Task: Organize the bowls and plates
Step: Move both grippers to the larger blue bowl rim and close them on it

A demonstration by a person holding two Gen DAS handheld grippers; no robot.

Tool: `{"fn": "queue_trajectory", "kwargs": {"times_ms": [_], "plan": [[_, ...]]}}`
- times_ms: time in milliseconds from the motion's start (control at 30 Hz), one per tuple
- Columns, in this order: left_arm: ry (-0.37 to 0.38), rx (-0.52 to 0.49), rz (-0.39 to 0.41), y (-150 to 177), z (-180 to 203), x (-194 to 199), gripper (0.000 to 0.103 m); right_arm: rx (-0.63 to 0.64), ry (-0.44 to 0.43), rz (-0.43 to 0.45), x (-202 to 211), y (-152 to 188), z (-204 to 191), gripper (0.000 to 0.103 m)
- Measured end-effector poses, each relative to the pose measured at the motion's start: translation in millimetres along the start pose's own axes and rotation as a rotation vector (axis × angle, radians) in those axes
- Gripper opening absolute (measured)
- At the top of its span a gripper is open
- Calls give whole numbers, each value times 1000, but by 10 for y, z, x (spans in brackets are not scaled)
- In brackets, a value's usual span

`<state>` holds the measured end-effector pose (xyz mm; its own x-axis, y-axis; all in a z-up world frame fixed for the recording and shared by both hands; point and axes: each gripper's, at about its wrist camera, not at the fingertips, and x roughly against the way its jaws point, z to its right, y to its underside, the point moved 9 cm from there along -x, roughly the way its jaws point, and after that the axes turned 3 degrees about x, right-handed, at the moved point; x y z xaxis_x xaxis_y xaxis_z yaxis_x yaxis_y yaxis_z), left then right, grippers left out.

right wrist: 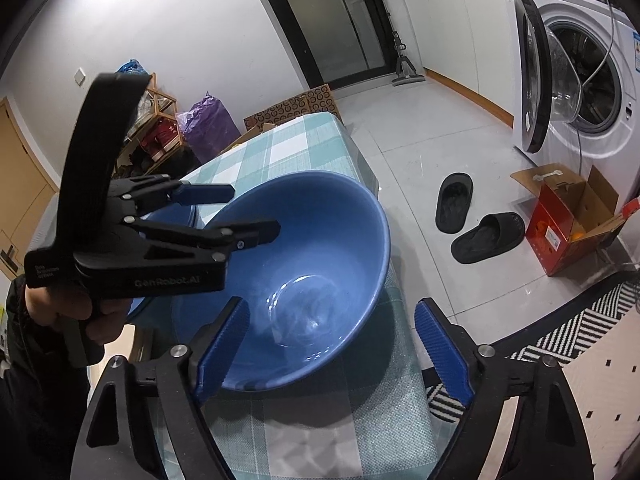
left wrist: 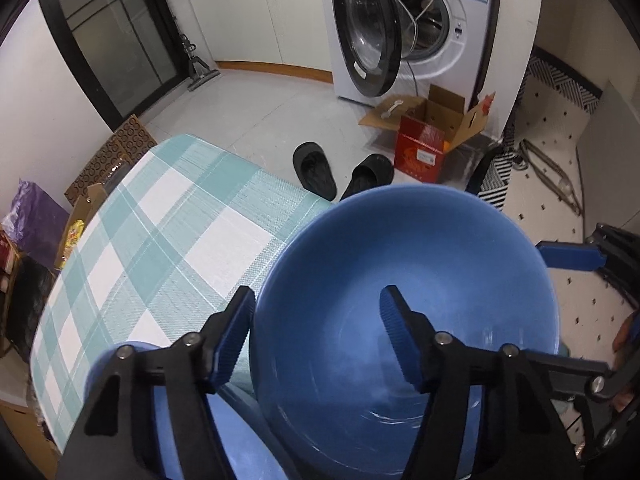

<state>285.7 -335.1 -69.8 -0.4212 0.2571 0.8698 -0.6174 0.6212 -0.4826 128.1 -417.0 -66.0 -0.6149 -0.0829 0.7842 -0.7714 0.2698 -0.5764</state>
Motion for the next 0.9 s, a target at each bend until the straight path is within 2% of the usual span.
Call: {"fn": "queue_trajectory", "kwargs": {"times_ms": [333,700,900], "plan": [[32,-15,12,-34,147,12,64,-21,21,19,107,-16,139,77],[41,-7,-29,134,146,-15,64,22,31,-7,60,24,69,57],[64,6,-33,189,205,24,64,31,46,-11,74,39,80,52]]}}
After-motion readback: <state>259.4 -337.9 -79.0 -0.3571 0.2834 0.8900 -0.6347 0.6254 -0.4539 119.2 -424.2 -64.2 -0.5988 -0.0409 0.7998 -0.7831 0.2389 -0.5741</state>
